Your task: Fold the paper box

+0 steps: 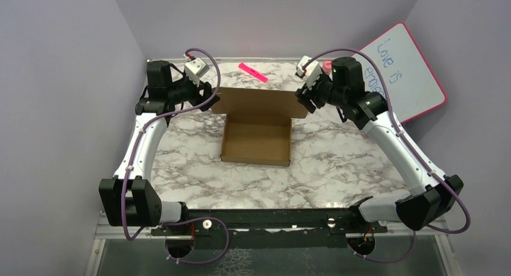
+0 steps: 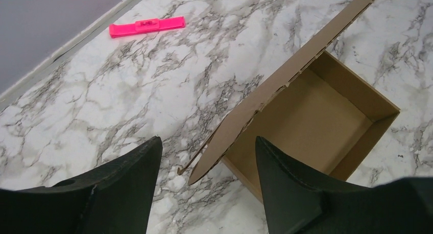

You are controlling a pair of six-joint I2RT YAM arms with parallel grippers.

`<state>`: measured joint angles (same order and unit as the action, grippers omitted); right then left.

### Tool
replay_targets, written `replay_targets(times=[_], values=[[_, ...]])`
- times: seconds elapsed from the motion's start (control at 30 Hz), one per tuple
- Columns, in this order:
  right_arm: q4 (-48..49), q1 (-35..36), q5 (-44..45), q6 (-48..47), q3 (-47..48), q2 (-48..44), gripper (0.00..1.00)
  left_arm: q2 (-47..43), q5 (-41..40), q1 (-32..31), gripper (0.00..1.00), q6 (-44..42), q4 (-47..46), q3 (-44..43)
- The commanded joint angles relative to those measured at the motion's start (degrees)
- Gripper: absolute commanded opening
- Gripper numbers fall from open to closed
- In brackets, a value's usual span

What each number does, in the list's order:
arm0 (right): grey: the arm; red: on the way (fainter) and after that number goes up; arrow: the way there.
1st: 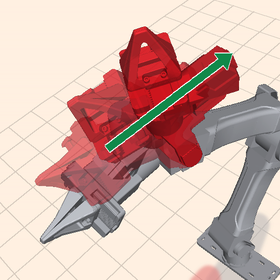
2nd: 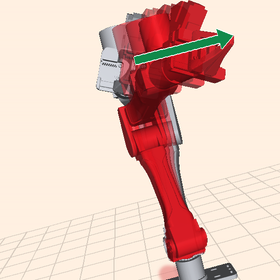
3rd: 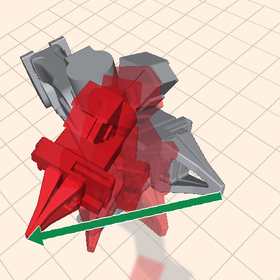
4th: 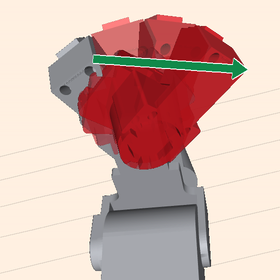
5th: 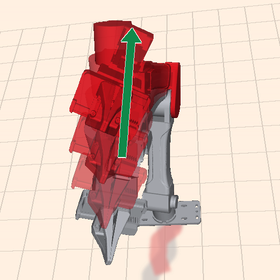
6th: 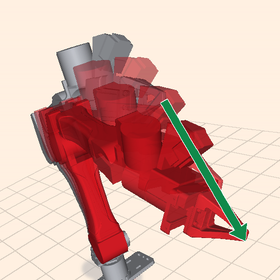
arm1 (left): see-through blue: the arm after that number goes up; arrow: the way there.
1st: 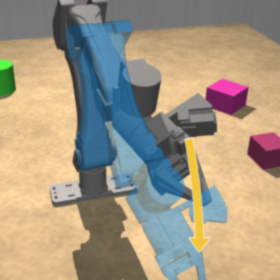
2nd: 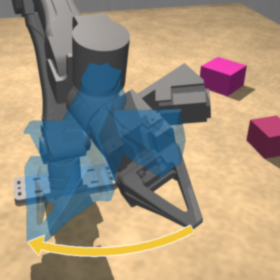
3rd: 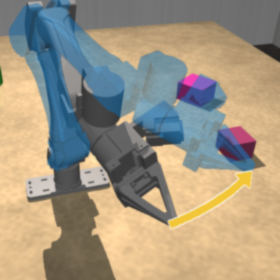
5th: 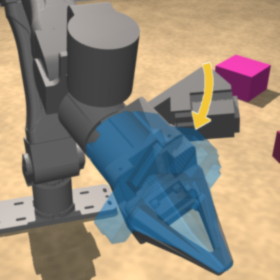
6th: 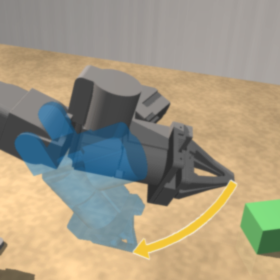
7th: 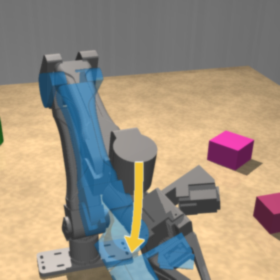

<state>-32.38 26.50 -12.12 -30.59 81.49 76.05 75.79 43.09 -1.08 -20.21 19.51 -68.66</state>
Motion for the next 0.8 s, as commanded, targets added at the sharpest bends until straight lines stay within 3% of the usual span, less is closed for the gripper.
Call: replay_targets(times=[0.0, 0.43, 0.67, 0.77], values=[[-2.14, -0.53, 1.54, 1.49, -1.95, -1.11, 0.64, 1.76, 7.84, 0.38, 0.65, -3.13, 2.87, -3.63], [-1.98, -0.65, 1.47, 2.84, -2.13, 0.43, 0.2, 1.51, 8.73, 0.16, 0.27, -3.78, 3.7, -3.68], [-1.57, -0.64, 0.72, 4.41, -1.44, 1.88, 0.04, 0.44, 5.68, -0.73, 0.09, -2.48, 3.63, -3.85], [-0.42, -0.58, -0.25, 6.26, -1.34, 2.27, 0.02, -0.28, 1.47, -1.65, 0.05, 0.16, 3.14, -3.85]])
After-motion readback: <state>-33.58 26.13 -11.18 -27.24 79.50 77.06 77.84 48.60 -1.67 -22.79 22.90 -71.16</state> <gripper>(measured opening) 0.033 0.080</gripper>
